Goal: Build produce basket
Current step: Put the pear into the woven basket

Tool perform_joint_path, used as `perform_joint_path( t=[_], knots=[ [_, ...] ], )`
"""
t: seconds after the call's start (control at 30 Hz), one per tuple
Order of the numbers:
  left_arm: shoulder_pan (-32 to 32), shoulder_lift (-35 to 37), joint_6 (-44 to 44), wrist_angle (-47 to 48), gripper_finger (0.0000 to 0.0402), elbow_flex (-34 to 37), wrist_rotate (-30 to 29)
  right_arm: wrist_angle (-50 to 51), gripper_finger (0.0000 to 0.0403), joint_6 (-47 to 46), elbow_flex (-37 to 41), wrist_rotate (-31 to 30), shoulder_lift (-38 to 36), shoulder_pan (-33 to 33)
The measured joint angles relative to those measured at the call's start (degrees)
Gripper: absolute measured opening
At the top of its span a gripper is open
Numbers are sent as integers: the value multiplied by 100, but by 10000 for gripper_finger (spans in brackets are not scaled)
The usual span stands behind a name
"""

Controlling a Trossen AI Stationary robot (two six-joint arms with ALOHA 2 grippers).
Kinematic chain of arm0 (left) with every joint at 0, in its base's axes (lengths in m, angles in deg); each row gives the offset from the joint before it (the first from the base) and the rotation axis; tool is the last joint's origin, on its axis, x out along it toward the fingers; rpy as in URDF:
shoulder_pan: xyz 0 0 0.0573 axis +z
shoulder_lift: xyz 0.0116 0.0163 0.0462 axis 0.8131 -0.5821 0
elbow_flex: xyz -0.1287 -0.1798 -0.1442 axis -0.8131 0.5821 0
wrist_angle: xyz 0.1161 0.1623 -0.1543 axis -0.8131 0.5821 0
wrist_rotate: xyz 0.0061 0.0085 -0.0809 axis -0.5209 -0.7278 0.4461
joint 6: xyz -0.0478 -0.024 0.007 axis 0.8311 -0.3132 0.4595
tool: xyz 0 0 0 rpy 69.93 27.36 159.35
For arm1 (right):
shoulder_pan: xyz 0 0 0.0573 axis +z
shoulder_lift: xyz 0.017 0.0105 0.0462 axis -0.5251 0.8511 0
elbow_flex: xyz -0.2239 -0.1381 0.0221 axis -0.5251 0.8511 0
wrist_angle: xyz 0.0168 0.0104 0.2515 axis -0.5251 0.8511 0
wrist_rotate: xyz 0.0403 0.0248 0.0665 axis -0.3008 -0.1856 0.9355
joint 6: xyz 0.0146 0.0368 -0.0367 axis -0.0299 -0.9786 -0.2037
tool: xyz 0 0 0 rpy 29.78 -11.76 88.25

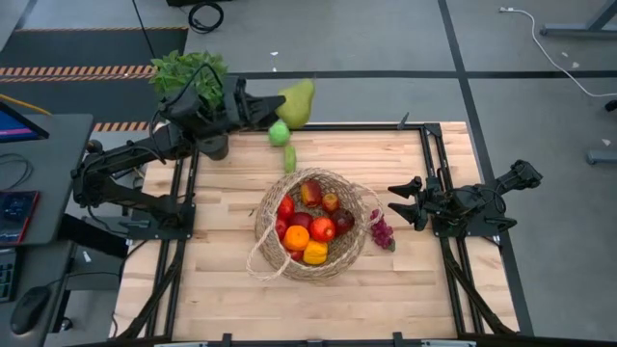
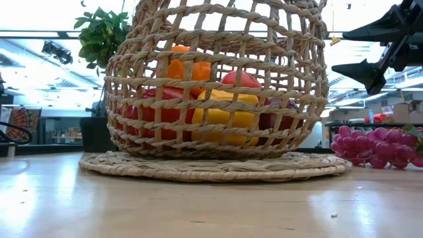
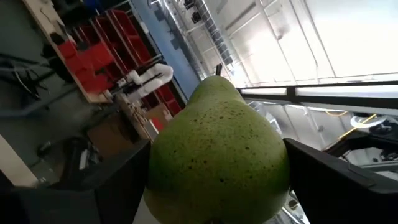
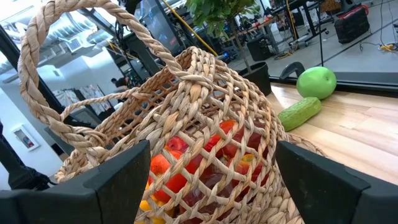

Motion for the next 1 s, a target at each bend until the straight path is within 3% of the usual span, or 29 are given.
perform_joint_path(
  t=[0.27, 0.5, 0.73, 1.0],
  knots=[
    [-15, 0, 489, -3, 353, 0, -496, 0, 348, 1, 0, 0, 0, 2],
    [-252, 0, 719, -2, 353, 0, -2039, 0, 348, -1, 0, 0, 1, 0],
    [-450, 0, 643, 387, 353, 0, -3206, 1, 348, 0, 0, 0, 0, 2],
    [-485, 0, 292, 355, 353, 0, -3337, 2, 348, 0, 0, 0, 0, 2]
  ],
)
